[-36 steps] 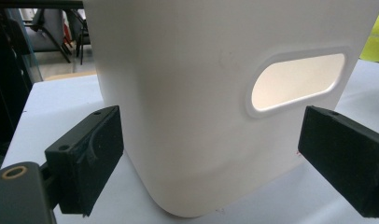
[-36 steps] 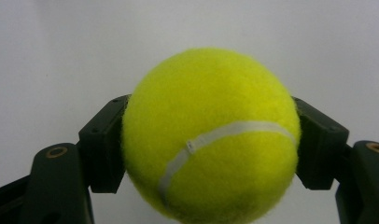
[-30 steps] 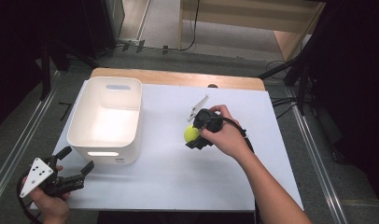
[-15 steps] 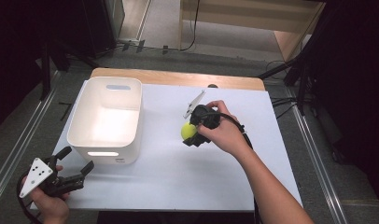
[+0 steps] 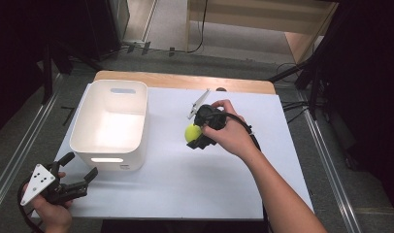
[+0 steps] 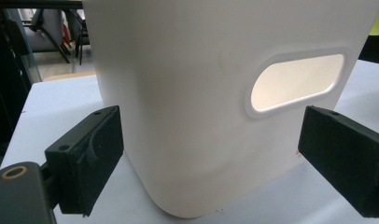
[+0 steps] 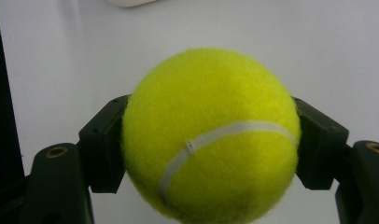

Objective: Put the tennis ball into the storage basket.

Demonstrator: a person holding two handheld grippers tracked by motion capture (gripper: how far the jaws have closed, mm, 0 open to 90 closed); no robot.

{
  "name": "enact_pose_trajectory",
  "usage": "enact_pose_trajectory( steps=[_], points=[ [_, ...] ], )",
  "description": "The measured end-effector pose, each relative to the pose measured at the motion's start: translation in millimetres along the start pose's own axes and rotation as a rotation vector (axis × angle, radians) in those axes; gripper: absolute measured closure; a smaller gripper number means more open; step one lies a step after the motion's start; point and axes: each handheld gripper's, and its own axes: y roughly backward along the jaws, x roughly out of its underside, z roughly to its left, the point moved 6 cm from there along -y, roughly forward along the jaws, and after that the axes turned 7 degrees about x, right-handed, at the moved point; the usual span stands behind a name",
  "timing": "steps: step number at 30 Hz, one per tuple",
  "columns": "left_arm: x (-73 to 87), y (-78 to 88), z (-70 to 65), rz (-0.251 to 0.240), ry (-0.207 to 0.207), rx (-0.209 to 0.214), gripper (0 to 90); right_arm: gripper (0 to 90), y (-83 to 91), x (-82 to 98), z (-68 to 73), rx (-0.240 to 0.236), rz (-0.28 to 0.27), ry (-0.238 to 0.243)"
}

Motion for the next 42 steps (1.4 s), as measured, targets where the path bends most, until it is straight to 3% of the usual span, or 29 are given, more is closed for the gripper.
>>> enact_pose_trajectory(
  steps=[42],
  points=[
    [0.0, -0.2, -0.1, 0.002, 0.002, 0.007, 7.3, 23.9, 0.5, -41.1, 8.8, -0.034, -0.032, 0.039]
  ],
)
